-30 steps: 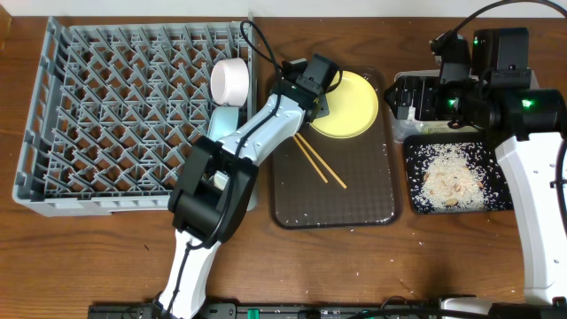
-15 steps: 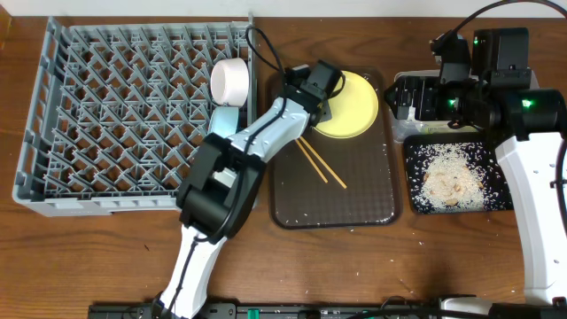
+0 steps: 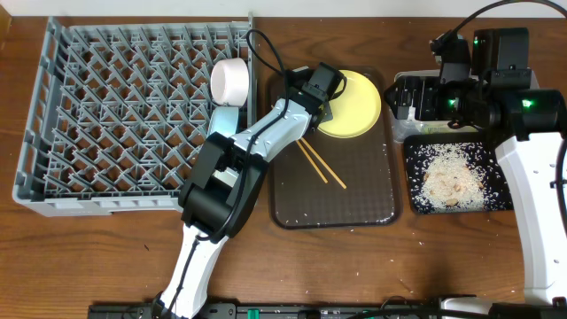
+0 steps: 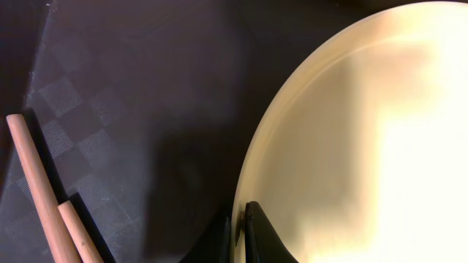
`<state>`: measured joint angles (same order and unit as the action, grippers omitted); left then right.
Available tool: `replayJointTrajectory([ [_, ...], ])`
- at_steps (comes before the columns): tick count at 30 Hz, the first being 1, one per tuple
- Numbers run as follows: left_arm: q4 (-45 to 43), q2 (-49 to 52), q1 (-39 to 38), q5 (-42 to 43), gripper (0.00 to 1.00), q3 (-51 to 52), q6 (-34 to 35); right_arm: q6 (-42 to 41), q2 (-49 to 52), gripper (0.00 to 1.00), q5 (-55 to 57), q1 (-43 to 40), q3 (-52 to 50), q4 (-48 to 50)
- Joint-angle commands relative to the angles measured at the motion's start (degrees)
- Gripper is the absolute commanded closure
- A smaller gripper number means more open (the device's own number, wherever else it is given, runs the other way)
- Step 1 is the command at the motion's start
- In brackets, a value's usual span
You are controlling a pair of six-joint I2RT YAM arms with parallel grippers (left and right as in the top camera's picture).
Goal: Sort waste into correct bins and load items into the dishwasher
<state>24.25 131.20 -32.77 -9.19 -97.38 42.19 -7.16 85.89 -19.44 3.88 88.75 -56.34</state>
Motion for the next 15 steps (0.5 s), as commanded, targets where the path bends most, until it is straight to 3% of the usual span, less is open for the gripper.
replayJointTrajectory([
  [1,0.55,0.31,0.31,-0.33,0.92,0.13,-0.68,-0.04,0.31,0.01,0.15,0.04,0.04,-0.07],
  [7,1.03,-5.88,0.33,-1.75,0.92,0.13,-12.11,-0.04,0.31,0.01,0.13,0.04,0.04,-0.07],
  [15,4.94,-15.69,0.33,-11.56,0.92,0.13,-21.2,-0.04,0.31,0.01,0.15,0.04,0.04,-0.07],
])
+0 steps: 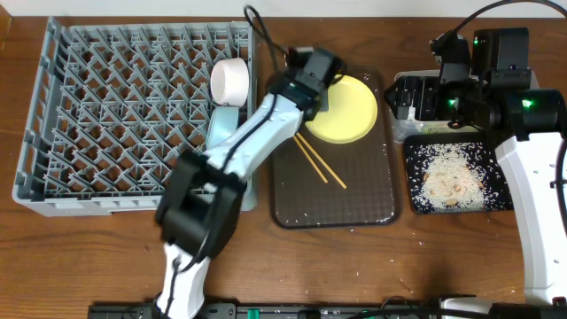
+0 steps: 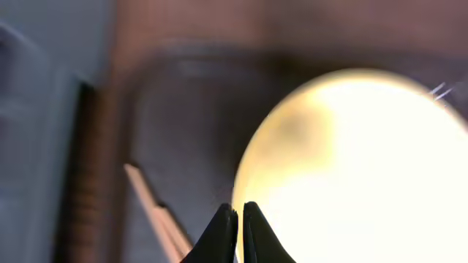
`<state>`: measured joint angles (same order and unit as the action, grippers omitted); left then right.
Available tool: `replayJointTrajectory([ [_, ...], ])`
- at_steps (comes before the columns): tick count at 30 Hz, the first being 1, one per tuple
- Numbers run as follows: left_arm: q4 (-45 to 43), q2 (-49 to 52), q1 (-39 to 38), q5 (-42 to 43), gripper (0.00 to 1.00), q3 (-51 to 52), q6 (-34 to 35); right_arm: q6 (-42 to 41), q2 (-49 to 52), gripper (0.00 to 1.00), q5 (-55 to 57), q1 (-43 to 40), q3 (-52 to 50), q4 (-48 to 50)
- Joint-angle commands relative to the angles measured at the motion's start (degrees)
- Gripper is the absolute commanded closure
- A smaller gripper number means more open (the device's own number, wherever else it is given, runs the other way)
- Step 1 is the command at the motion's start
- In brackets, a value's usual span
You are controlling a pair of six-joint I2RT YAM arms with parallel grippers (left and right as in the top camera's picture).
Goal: Sort waste into correct bins and load items into the dishwasher
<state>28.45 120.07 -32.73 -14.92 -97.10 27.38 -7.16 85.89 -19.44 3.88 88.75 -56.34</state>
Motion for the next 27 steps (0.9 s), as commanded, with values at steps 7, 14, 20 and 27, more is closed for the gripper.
replayJointTrajectory([
  [7,2.16,-10.49,0.31,-16.26,0.93,-0.15,-13.99,-0.04,0.31,0.01,0.15,0.04,0.04,-0.07],
  [14,2.97,-10.36,0.28,-3.1,0.91,0.2,-7.08,-0.04,0.31,0.01,0.15,0.04,0.04,-0.07],
  [20,3.04,-6.6,0.31,2.78,0.75,0.79,1.73,-0.04,0.31,0.01,0.13,0.04,0.04,-0.07],
  [27,3.26,-0.72,1.64,7.65,0.45,0.79,6.51,-0.04,0.31,0.01,0.13,0.04,0.04,-0.07],
])
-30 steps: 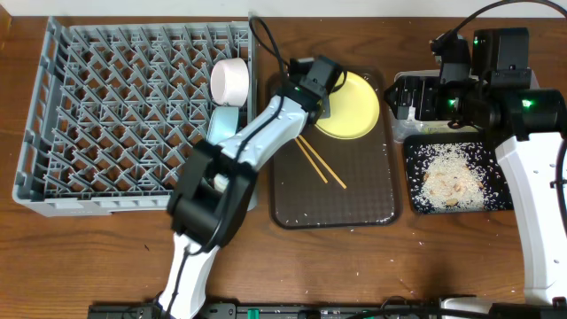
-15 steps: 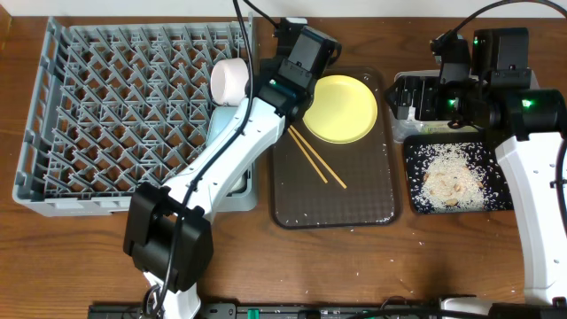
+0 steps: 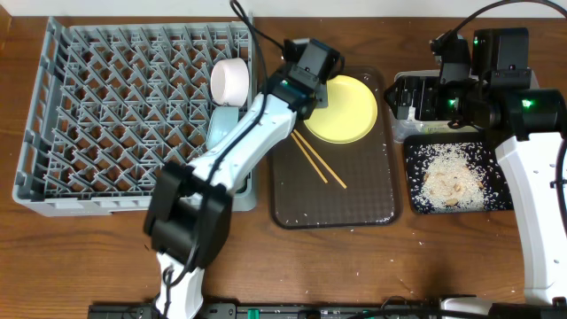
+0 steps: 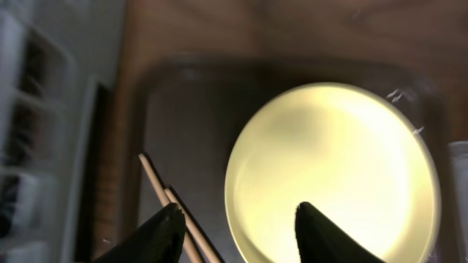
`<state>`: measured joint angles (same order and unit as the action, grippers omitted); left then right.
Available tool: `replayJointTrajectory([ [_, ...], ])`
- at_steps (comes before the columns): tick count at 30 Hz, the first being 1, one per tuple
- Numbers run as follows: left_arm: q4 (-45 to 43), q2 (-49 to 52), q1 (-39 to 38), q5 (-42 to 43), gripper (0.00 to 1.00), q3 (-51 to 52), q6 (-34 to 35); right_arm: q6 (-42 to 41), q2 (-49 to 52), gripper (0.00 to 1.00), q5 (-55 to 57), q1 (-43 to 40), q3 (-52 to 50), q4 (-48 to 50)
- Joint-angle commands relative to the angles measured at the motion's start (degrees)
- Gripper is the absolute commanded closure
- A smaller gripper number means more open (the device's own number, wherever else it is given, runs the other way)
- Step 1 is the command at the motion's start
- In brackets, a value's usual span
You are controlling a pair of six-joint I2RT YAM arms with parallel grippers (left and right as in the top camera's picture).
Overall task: Sort waste into correct bins and load items into the dishwasher
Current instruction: 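Grasp the yellow plate's left rim with the left gripper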
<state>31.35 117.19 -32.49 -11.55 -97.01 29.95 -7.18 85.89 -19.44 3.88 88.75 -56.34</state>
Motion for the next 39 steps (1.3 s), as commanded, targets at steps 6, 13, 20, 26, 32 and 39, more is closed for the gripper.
replayJointTrajectory([
  [6,-0.17,5.03,5.42,15.45,0.43,0.7,5.95,-0.02,0.31,0.01,0.13,0.04,0.04,-0.07],
  [13,-2.27,8.48,8.22,27.47,0.4,0.7,5.95,-0.02,0.31,0.01,0.15,0.04,0.04,-0.07],
  [20,-3.63,11.43,8.37,33.05,0.4,0.7,5.97,-0.02,0.31,0.01,0.15,0.04,0.04,-0.07],
  [26,-4.02,11.65,8.31,33.2,0.4,0.7,5.97,-0.02,0.31,0.01,0.15,0.04,0.04,-0.07],
  [32,-4.07,12.59,8.31,33.2,0.4,0.79,5.99,-0.02,0.31,0.01,0.13,0.04,0.04,-0.07],
  [39,-4.59,16.09,8.31,34.32,0.39,0.79,8.7,-0.02,0.31,0.01,0.13,0.04,0.04,-0.07],
])
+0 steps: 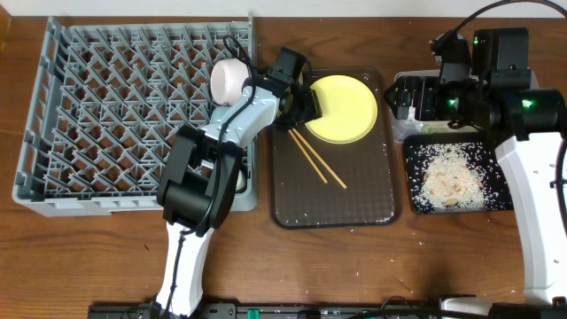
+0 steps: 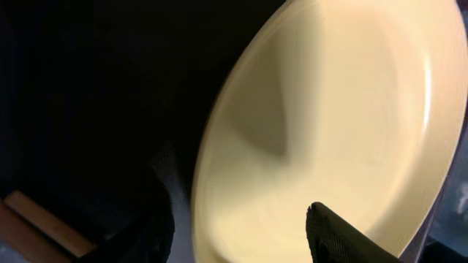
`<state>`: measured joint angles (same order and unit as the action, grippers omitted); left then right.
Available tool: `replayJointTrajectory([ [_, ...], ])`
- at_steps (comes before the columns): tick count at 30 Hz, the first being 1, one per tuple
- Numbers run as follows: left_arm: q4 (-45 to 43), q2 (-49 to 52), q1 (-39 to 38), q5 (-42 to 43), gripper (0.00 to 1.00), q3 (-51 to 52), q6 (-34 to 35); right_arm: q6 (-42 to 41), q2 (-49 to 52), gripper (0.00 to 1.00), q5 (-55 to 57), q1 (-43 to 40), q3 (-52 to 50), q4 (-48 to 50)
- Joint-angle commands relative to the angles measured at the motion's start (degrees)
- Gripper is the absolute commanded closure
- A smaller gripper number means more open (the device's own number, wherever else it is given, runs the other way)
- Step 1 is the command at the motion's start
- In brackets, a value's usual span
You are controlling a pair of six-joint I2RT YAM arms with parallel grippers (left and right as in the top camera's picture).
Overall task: Sort waste into correct bins and load items into the dishwasher
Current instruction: 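Grasp the yellow plate's left rim with the left gripper, then lift the yellow plate and carry it into the rack's back row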
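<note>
A round yellow plate (image 1: 345, 106) lies at the back of a dark brown tray (image 1: 354, 199), with two wooden chopsticks (image 1: 319, 164) lying beside it. My left gripper (image 1: 304, 105) is low at the plate's left edge. In the left wrist view the plate (image 2: 329, 109) fills the frame and the gripper (image 2: 241, 228) is open, one finger over the plate and the other outside its rim. A chopstick end (image 2: 36, 226) shows at lower left. My right gripper (image 1: 409, 97) hovers at the far right; its jaws are not readable.
A grey dish rack (image 1: 53, 190) fills the left, with a white cup (image 1: 229, 80) at its right edge. Right of the tray sit a black tray of rice scraps (image 1: 452, 177) and a black container (image 1: 416, 120) behind it. Rice grains are scattered on the wooden table.
My left gripper was open and high above the plate, with the whole plate in the wrist view. Now it is low at the plate's left rim, still open. The right arm has not moved.
My left gripper was shut at the plate's left rim on the tray. Then it was higher, still shut, with the plate lying on the tray. Then it was open above the plate. Now it is open and astride the rim.
</note>
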<state>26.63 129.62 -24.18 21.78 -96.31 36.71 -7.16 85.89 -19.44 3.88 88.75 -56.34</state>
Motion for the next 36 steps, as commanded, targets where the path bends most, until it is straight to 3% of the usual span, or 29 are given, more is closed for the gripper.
replayJointTrajectory([
  [1,-0.26,3.93,0.0,1.33,0.4,0.09,2.19,-0.04,0.31,0.01,0.13,0.04,0.04,-0.07],
  [6,-1.68,4.48,-0.11,1.84,0.4,0.09,3.3,-0.04,0.31,0.01,0.15,0.04,0.04,-0.07],
  [10,-1.88,4.5,-0.15,1.75,0.61,0.09,3.26,-0.04,0.31,0.01,0.15,0.04,0.04,-0.07],
  [14,-1.88,4.5,-0.13,1.55,0.92,0.09,3.26,-0.04,0.31,0.01,0.15,0.04,0.04,-0.07],
  [26,-2.91,3.06,1.86,5.31,0.92,0.07,3.17,-0.04,0.31,0.01,0.13,0.04,0.04,-0.07],
  [36,-2.73,-7.56,5.22,6.12,0.92,0.07,-0.74,-0.02,0.31,0.01,0.13,0.04,0.04,-0.07],
])
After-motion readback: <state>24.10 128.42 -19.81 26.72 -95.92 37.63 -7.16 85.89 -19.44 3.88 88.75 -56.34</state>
